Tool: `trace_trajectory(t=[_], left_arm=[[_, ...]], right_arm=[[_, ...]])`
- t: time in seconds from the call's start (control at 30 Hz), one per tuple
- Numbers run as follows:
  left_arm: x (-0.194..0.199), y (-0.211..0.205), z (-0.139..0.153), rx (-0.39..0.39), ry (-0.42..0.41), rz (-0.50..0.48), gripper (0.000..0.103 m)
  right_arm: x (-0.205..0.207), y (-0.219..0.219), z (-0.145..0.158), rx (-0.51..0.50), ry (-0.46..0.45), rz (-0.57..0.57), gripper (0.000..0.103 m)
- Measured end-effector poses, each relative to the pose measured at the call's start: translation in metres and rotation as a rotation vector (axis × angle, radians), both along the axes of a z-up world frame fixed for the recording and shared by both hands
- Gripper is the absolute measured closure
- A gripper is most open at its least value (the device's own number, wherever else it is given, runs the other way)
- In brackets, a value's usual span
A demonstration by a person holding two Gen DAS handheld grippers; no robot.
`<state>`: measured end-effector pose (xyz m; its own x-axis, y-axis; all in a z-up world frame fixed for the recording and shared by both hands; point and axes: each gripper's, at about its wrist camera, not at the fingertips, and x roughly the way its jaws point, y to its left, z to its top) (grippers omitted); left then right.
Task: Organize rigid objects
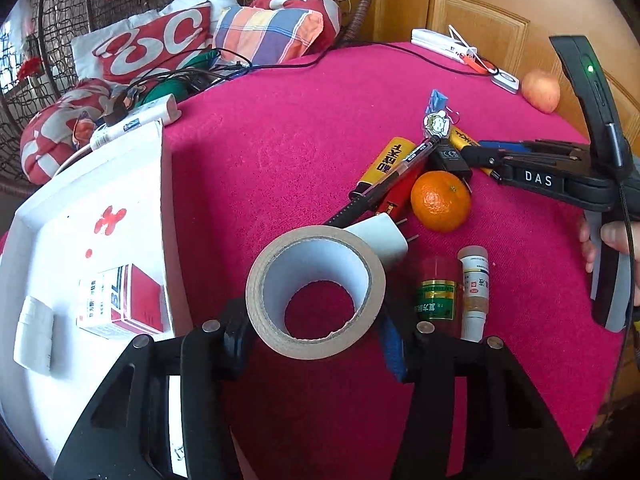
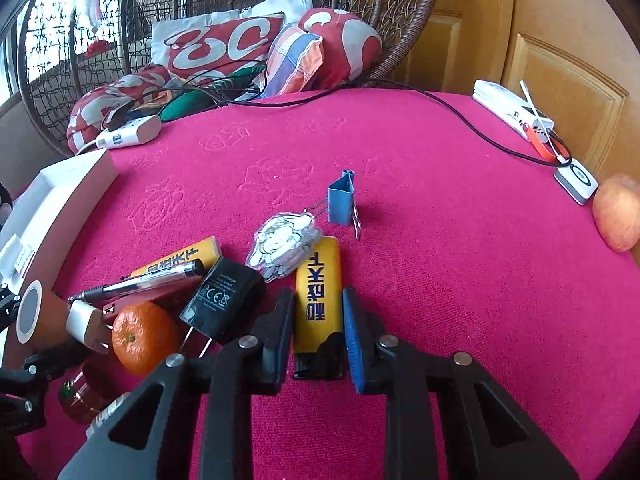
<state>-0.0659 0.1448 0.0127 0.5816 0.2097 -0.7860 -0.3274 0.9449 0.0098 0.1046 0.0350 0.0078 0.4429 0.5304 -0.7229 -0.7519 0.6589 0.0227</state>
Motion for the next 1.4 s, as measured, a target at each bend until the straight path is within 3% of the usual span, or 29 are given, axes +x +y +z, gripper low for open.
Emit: trace_trajectory(t=[0.27, 0.5, 0.77, 1.4], left_arm=[[-0.021, -0.010, 0.025, -0.027, -0.117, 0.040, 0.052], [-0.038, -0.024, 0.053, -0.034, -0.210, 0.046, 0.052], [-0.051, -0.029, 0.071, -0.035, -0.260, 0.056, 0.052], [-0.079, -0.020, 0.084, -0.045, -0.336, 0.111, 0.052]], right_arm=[[-0.002, -0.048, 0.009, 0.167, 0.101, -0.041, 0.080], [-0.020, -0.065, 0.043, 0.260, 0.057, -0.028, 0.080], [-0.042, -0.066, 0.077, 0.353, 0.035, 0.049, 0.080], [-0.076, -0.053, 0.098, 0.391, -0.006, 0.158, 0.080]])
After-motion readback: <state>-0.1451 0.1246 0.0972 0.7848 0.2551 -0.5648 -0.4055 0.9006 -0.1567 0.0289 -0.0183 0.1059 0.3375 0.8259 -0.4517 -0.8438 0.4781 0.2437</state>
